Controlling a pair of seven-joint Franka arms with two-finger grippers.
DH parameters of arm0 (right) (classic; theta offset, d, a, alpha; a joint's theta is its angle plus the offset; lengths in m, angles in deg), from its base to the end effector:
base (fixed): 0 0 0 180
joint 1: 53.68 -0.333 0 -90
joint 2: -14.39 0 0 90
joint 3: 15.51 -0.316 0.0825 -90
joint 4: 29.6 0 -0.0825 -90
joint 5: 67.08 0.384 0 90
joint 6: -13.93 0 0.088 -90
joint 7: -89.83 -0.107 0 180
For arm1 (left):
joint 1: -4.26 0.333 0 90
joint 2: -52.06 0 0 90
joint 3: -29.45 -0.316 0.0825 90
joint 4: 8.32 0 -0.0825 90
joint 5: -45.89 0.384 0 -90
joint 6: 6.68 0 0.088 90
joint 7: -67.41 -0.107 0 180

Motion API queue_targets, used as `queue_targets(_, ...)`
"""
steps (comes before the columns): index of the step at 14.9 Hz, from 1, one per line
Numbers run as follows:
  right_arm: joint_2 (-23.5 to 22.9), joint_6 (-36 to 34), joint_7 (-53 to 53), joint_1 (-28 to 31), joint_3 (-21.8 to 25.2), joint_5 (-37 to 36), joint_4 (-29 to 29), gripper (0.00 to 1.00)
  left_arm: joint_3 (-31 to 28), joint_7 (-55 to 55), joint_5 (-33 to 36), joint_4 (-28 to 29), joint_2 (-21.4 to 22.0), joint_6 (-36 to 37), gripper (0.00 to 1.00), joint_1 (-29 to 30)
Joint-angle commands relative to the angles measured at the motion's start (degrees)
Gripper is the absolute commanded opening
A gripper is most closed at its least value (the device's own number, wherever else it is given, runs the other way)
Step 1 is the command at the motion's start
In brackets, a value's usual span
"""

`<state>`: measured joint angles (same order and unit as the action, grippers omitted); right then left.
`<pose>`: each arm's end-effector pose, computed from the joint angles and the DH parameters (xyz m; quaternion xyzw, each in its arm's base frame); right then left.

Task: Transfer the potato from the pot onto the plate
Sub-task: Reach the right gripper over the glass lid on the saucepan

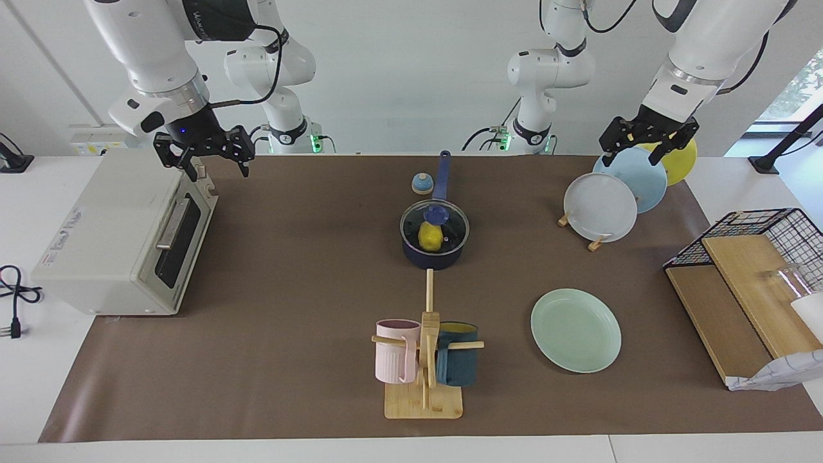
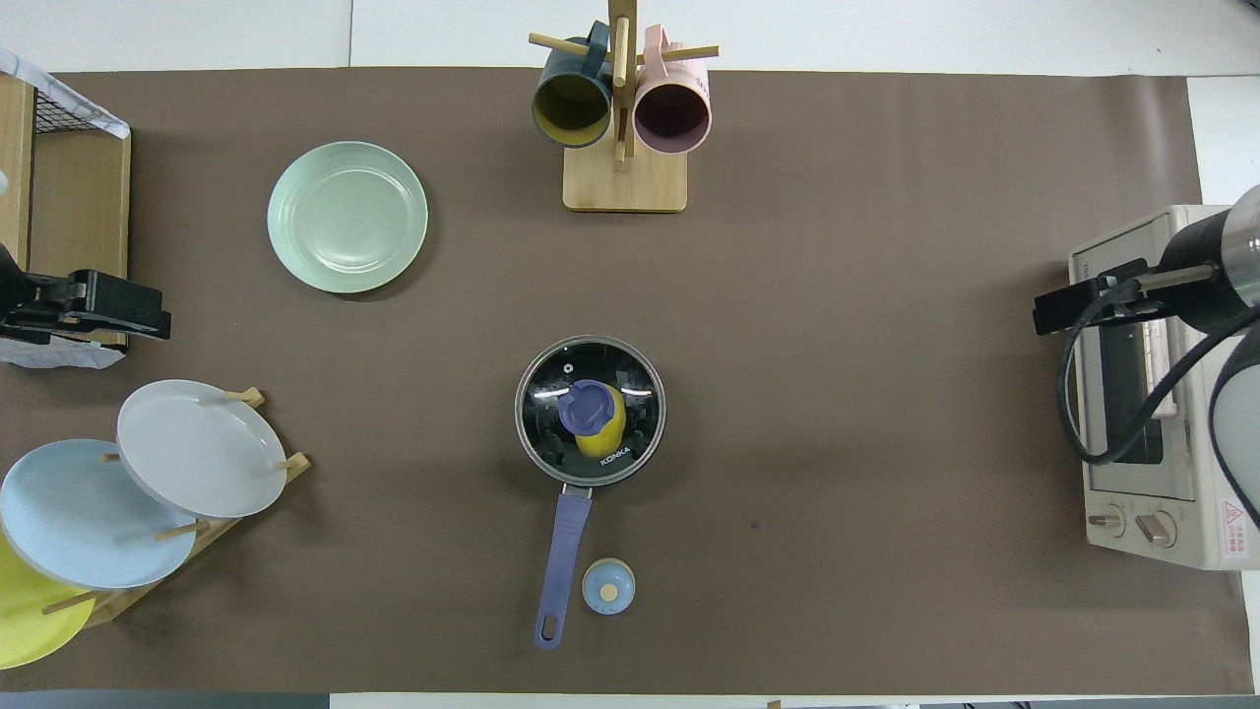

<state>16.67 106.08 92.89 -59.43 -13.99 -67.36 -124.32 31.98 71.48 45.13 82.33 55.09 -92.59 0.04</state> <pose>0.5431 0.0394 0.6107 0.9980 0.0637 -0.0025 0.0019 0.5268 -0.0645 0.6417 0.9996 -0.0237 -0.0154 0.0040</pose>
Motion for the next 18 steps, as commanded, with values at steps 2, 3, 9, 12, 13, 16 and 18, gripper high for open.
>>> queue_targets(2, -2.54, 2.07, -5.85, -6.09, -0.38, 0.99, 1.28, 1.00, 0.11, 0.50, -0.64, 1.37, 1.18, -0.31, 1.00, 0.17)
queue_targets(3, -3.77, 1.81, -7.44, -8.46, -0.29, 0.90, 2.51, 1.00, 0.11, 0.50, -0.64, 1.46, 1.53, -0.13, 1.00, 0.17)
queue_targets(9, -11.59, 1.72, -25.00, -20.42, -0.38, 0.37, 9.54, 1.00, 0.38, 0.41, -0.64, 2.16, 2.15, -1.10, 1.00, -0.97)
queue_targets(12, -15.37, 3.56, -34.23, -26.56, -0.38, 0.11, 11.92, 1.00, 0.46, 0.15, -0.64, 2.25, 2.24, -2.06, 1.00, -1.06)
queue_targets(13, -16.69, 4.79, -36.96, -28.85, -0.38, -0.15, 12.71, 1.00, 0.46, 0.15, -0.64, 2.25, 2.24, -2.06, 1.00, -1.24)
queue_targets(16, -18.37, 8.30, -41.21, -30.89, -0.38, 0.02, 12.89, 1.00, 0.38, 0.24, -0.64, 2.25, 2.15, -4.16, 1.00, -1.33)
queue_targets(18, -18.28, 11.37, -41.38, -33.08, -0.38, -0.07, 11.14, 1.00, 0.38, 0.06, -0.64, 2.34, 2.15, -4.26, 1.00, -0.98)
